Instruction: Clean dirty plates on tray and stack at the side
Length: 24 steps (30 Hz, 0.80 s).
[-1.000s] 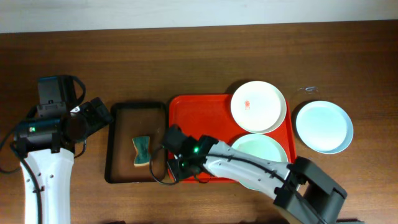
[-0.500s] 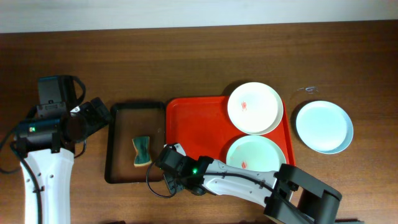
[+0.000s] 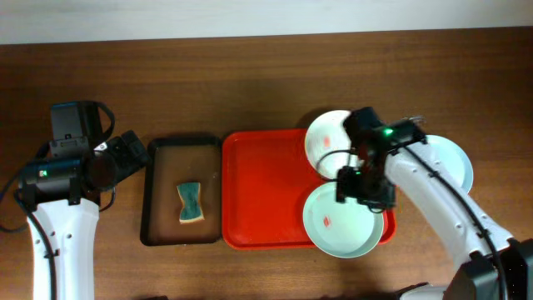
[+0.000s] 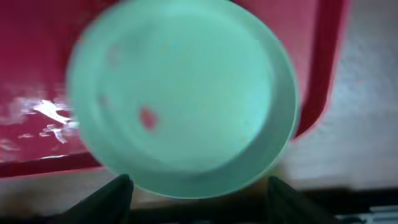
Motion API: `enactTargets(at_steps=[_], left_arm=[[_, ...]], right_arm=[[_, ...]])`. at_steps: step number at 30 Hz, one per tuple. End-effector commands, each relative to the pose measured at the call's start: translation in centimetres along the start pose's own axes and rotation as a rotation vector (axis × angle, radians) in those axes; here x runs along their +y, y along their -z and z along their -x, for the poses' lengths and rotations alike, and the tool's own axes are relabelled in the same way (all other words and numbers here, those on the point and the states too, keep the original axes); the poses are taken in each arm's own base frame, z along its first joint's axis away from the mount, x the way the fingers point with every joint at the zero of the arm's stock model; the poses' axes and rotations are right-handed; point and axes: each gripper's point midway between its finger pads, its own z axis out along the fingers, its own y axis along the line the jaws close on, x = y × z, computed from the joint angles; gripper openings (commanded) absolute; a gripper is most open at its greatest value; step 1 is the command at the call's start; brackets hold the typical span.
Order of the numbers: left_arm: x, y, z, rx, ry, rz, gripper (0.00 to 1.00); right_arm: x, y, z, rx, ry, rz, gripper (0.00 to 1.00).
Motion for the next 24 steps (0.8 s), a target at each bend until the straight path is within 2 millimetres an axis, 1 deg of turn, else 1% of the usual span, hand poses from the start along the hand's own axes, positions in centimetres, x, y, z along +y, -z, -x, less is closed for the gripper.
enactTargets(at_steps=[1, 2, 3, 4, 5, 7, 8, 9, 10, 11, 12, 13, 15, 16, 17, 19, 20, 22, 24], left_arm=[[0.3, 0.2, 0.2, -0.010, 0.020, 0.010, 0.99], [0.3, 0.2, 0.2, -0.010, 0.020, 0.010, 0.99], [0.3, 0.2, 0.2, -0.010, 0.020, 0.010, 0.99], [0.3, 0.2, 0.2, -0.010, 0.020, 0.010, 0.99], [0.3, 0.2, 0.2, -0.010, 0.020, 0.010, 0.99], [0.3, 0.2, 0.2, -0.010, 0.020, 0.010, 0.99], [0.3, 0.2, 0.2, -0.010, 0.020, 0.010, 0.99], [0.3, 0.2, 0.2, -0.010, 0.020, 0.010, 0.99], [0.3, 0.2, 0.2, -0.010, 0.020, 0.010, 0.99], [0.3, 0.2, 0.2, -0.010, 0.020, 0.010, 0.99], [0.3, 0.2, 0.2, -0.010, 0.020, 0.010, 0.99], [0.3, 0.2, 0.2, -0.010, 0.020, 0.010, 0.99], [0.3, 0.2, 0.2, -0.010, 0.020, 0.010, 0.99], [0.3, 0.2, 0.2, -0.010, 0.020, 0.010, 0.99], [0.3, 0.2, 0.2, -0.010, 0.020, 0.010, 0.99], [0.3, 0.2, 0.2, -0.010, 0.020, 0.010, 0.99], [0.3, 0.2, 0.2, -0.010, 0.020, 0.010, 0.99], [0.3, 0.2, 0.2, -0.010, 0.020, 0.010, 0.99], [0.3, 0.2, 0.2, -0.010, 0.020, 0.010, 0.99]], right_arm=[[-3.6, -2.0, -1.3, 0.066, -0.081, -0.058, 0.71], [-4.5, -2.4, -1.3, 0.068, -0.109, -0.081, 0.71], [-6.6, -3.2, -0.9, 0.049, -0.214, -0.132, 0.70], [-7.2, -4.1, -0.8, 0.051, -0.259, -0.116, 0.69], [-8.0, -5.8, -1.1, 0.055, -0.291, -0.111, 0.64], [-8.5, -7.6, -1.5, 0.054, -0.309, -0.104, 0.57], [-8.3, -8.7, -2.0, 0.066, -0.310, -0.084, 0.50], [-8.3, -9.0, -2.3, 0.074, -0.311, -0.080, 0.38], [-8.3, -9.0, -2.3, 0.076, -0.311, -0.081, 0.20], [-8.3, -9.0, -2.4, 0.079, -0.311, -0.078, 0.04], [-8.2, -9.0, -2.4, 0.081, -0.307, -0.075, 0.04], [-7.7, -9.0, -2.5, 0.092, -0.267, -0.044, 0.04], [-6.1, -8.6, -2.3, 0.105, -0.184, 0.050, 0.04], [-5.4, -8.4, -2.3, 0.107, -0.175, 0.085, 0.04], [-4.4, -8.0, -2.2, 0.112, -0.139, 0.145, 0.04], [-1.7, -7.0, -2.1, 0.125, -0.074, 0.305, 0.04], [-0.7, -6.7, -1.9, 0.121, -0.065, 0.358, 0.04], [2.9, -6.1, -0.6, 0.059, 0.002, 0.477, 0.04], [6.3, -5.9, 0.9, -0.021, 0.001, 0.507, 0.04]])
